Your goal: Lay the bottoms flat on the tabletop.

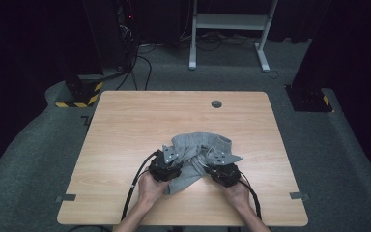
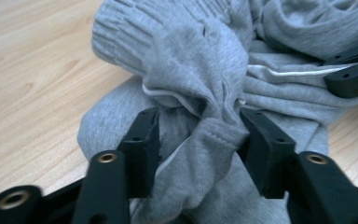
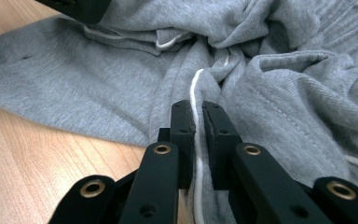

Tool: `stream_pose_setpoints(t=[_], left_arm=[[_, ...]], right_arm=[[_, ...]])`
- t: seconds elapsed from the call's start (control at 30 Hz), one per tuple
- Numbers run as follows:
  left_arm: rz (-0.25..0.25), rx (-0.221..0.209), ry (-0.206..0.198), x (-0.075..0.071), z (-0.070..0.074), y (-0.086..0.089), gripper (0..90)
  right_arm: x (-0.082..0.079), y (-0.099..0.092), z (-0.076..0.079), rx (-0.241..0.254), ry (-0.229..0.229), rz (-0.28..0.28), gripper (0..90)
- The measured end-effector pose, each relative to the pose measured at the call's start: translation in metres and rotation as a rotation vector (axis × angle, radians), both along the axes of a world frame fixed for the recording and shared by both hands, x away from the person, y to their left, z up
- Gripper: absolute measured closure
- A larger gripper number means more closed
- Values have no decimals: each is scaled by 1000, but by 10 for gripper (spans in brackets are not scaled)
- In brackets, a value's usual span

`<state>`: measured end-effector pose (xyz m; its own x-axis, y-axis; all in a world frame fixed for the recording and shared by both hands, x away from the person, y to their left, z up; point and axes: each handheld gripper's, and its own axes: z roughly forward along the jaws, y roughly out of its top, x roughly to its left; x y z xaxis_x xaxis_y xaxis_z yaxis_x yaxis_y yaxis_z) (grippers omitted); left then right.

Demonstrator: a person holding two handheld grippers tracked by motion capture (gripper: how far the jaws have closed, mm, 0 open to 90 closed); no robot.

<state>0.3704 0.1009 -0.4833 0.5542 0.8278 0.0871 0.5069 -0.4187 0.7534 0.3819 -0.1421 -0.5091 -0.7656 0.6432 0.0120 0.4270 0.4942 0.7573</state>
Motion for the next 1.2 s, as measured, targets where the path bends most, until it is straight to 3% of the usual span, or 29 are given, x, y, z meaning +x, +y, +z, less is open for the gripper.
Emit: stream_pose_setpoints(t=[0.1, 0.23, 0.5, 0.9, 1.03, 1.2], left_arm=[[-2, -19, 22, 3, 0, 3, 571], [-17, -7, 40, 5, 3, 5, 641], [-28, 5, 35, 8, 11, 12, 783], [-34, -2, 46, 14, 11, 18, 803], [-29, -1, 30, 17, 19, 21, 809], [15, -17, 12, 25, 29, 33, 817]], right_arm=[[0, 0, -1, -3, 2, -3, 835], [1, 1, 0, -7, 10, -2, 835], [1, 0, 2, -3, 16, 2, 837], [0, -1, 5, -15, 16, 8, 836], [0, -1, 6, -21, 18, 13, 837], [-2, -3, 9, -24, 13, 32, 838]])
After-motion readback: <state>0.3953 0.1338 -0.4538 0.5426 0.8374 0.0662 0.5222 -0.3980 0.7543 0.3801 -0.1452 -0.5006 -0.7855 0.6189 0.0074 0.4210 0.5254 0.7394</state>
